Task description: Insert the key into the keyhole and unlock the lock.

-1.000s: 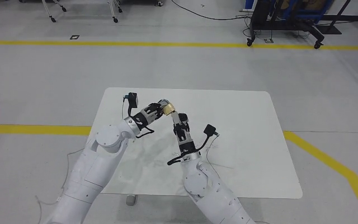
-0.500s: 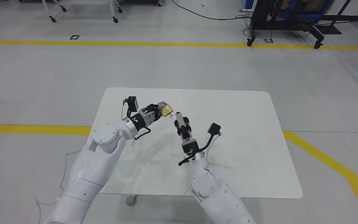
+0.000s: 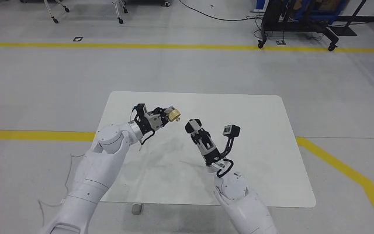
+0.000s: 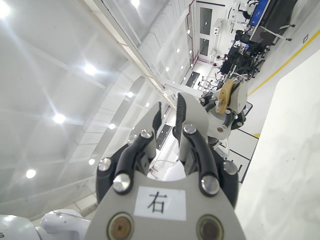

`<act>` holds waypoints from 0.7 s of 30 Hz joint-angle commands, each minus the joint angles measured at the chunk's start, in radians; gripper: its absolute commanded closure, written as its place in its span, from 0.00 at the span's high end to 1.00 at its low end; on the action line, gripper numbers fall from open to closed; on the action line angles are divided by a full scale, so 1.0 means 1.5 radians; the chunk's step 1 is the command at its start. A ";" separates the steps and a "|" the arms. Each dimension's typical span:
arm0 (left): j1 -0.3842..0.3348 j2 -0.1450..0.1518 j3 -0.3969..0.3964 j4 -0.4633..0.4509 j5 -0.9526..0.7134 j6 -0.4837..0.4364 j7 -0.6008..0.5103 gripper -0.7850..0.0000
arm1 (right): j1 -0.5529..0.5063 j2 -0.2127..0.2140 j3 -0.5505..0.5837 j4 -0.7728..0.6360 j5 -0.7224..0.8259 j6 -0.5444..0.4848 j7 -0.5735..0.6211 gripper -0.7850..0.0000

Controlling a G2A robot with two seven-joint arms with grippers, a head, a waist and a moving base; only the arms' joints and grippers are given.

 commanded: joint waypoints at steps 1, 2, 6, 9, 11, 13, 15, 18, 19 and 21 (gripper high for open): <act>-0.004 -0.001 0.000 0.009 -0.012 0.003 -0.016 0.00 | 0.016 -0.002 -0.007 0.022 -0.011 -0.004 -0.004 0.00; -0.005 -0.002 0.000 0.013 -0.015 0.004 -0.021 0.00 | 0.023 -0.003 -0.011 0.032 -0.019 -0.007 -0.008 0.00; -0.009 -0.003 0.003 0.018 -0.016 -0.001 -0.035 0.00 | 0.045 -0.007 -0.024 0.071 -0.065 -0.029 -0.039 0.00; -0.010 -0.003 0.002 0.022 -0.021 -0.001 -0.045 0.00 | 0.063 -0.012 -0.036 0.099 -0.079 -0.022 -0.064 0.00; -0.011 -0.003 0.002 0.022 -0.019 -0.002 -0.051 0.00 | 0.073 -0.015 -0.043 0.114 -0.081 -0.018 -0.074 0.00; -0.011 -0.003 0.002 0.022 -0.017 -0.005 -0.055 0.00 | 0.083 -0.018 -0.047 0.128 -0.082 -0.009 -0.083 0.00; -0.010 -0.003 0.001 0.021 -0.016 -0.008 -0.056 0.00 | 0.090 -0.020 -0.051 0.137 -0.081 -0.006 -0.092 0.00; -0.009 -0.003 0.000 0.018 -0.010 -0.013 -0.055 0.00 | 0.095 -0.022 -0.053 0.145 -0.080 -0.008 -0.098 0.00; -0.008 -0.003 0.000 0.017 -0.008 -0.014 -0.056 0.00 | 0.095 -0.022 -0.052 0.146 -0.081 -0.006 -0.101 0.00; -0.007 -0.003 0.000 0.015 -0.007 -0.014 -0.057 0.00 | 0.095 -0.023 -0.053 0.146 -0.087 -0.002 -0.107 0.00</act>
